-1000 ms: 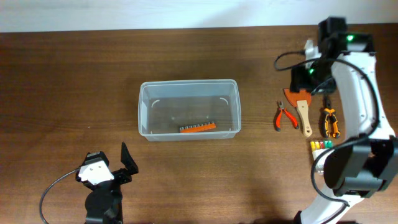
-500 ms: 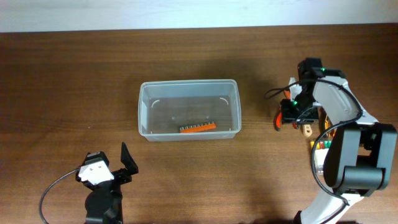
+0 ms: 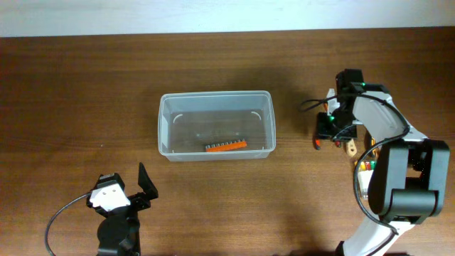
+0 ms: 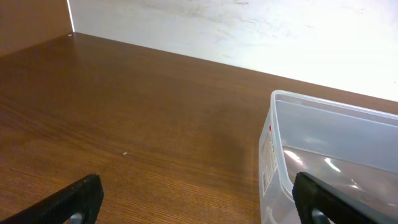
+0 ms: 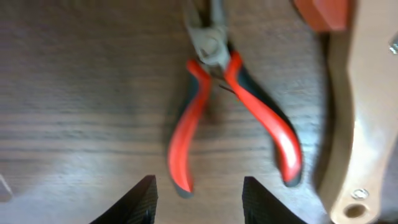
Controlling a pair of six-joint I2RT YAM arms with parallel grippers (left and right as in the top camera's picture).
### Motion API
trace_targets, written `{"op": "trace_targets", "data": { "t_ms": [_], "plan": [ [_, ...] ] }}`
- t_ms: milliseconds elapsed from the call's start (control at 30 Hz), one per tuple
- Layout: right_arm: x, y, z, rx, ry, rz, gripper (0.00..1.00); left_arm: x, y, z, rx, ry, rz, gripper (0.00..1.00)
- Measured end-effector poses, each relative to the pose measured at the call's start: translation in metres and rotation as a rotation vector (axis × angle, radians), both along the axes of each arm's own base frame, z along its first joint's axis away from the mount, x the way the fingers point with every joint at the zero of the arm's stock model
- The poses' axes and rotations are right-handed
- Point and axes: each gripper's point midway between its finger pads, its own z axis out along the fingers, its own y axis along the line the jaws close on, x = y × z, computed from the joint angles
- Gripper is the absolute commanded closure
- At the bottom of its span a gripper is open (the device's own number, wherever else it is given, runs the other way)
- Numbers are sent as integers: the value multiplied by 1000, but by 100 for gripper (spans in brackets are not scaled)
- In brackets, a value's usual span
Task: Pack container
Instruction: 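Lower the right gripper and grasp the red-handled pliers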
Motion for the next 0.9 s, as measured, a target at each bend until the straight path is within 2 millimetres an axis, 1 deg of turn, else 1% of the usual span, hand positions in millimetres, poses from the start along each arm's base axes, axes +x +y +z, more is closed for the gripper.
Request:
{"op": "trace_targets", "data": {
  "t_ms": [167,300,667,700,800,900],
  "plan": [
    [12,25,1,4,-46,0,58,0,0,0,0,0,0,1],
    [14,35,1,-25,-50,-25,58,0,0,0,0,0,0,1],
    [14,20,0,-83,-48,-145,58,0,0,0,0,0,0,1],
    [14,19,0,-84,-48,-152,59,0,0,0,0,0,0,1],
    [15,18,0,-84,-50,-166,66,0,0,0,0,0,0,1],
    [16,17,0,-87,-55,-173,67,0,0,0,0,0,0,1]
  ]
}}
